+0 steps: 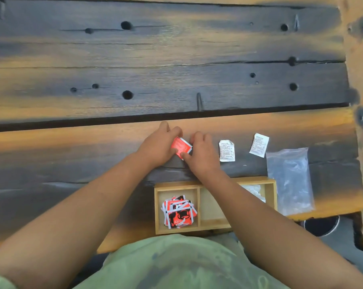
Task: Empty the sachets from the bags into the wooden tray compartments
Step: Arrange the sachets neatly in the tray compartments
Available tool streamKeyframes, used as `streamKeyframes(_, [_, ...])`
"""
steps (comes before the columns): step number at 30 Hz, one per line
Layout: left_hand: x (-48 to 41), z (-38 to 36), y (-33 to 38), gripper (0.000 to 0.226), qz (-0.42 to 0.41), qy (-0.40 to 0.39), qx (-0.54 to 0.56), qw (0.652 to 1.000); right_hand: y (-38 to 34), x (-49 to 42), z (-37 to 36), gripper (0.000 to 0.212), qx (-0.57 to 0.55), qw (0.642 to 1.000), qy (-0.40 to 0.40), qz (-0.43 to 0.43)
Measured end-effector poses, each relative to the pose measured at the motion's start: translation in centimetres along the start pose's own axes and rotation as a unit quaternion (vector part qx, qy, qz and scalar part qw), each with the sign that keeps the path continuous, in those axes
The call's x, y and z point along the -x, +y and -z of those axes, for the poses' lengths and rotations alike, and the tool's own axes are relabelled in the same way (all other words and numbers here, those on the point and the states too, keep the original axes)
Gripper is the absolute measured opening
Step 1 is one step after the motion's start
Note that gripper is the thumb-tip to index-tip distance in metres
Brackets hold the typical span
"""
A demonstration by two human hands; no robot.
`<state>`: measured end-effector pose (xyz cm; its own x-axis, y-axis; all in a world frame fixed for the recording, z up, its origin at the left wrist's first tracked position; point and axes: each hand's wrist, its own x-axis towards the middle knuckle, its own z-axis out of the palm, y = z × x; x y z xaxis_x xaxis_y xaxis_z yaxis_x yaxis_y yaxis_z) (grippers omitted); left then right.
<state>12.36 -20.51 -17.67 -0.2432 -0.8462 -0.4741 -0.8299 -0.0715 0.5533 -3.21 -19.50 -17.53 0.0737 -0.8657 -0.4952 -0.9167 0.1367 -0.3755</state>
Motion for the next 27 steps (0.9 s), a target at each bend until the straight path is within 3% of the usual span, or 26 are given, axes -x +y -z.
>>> streamKeyframes(6, [0.2,0.0,0.1,0.038,0.000,-0.001,-0.023,1.000,-0.5,-0.4,-0.1,0.046,0.035,0.999,-0.023,0.022])
streamKeyframes(9, [1.0,-0.4,0.0,0.037,0.000,0.020,-0.013,1.000,-1.0,-0.1,-0.1,0.030,-0.002,0.999,-0.023,0.024])
streamKeyframes(11, [1.6,-0.8,-0.2,0.033,0.011,0.035,0.025,0.999,-1.3,0.2,0.3,0.019,-0.044,0.999,-0.026,0.017])
streamKeyframes(15, [3.0,-1.1,-0.6,0.025,0.074,0.064,0.161,0.982,-1.4,1.0,1.1,0.016,-0.095,0.995,-0.034,0.018])
streamKeyframes(18, [4.4,-1.3,-0.3,0.018,0.073,0.090,0.216,0.970,-1.2,1.9,1.9,0.016,-0.103,0.993,-0.032,0.040])
streamKeyframes(27, [9.2,-1.6,2.6,0.010,0.073,0.093,0.196,0.973,0.1,6.7,3.3,0.009,-0.125,0.988,-0.039,0.083])
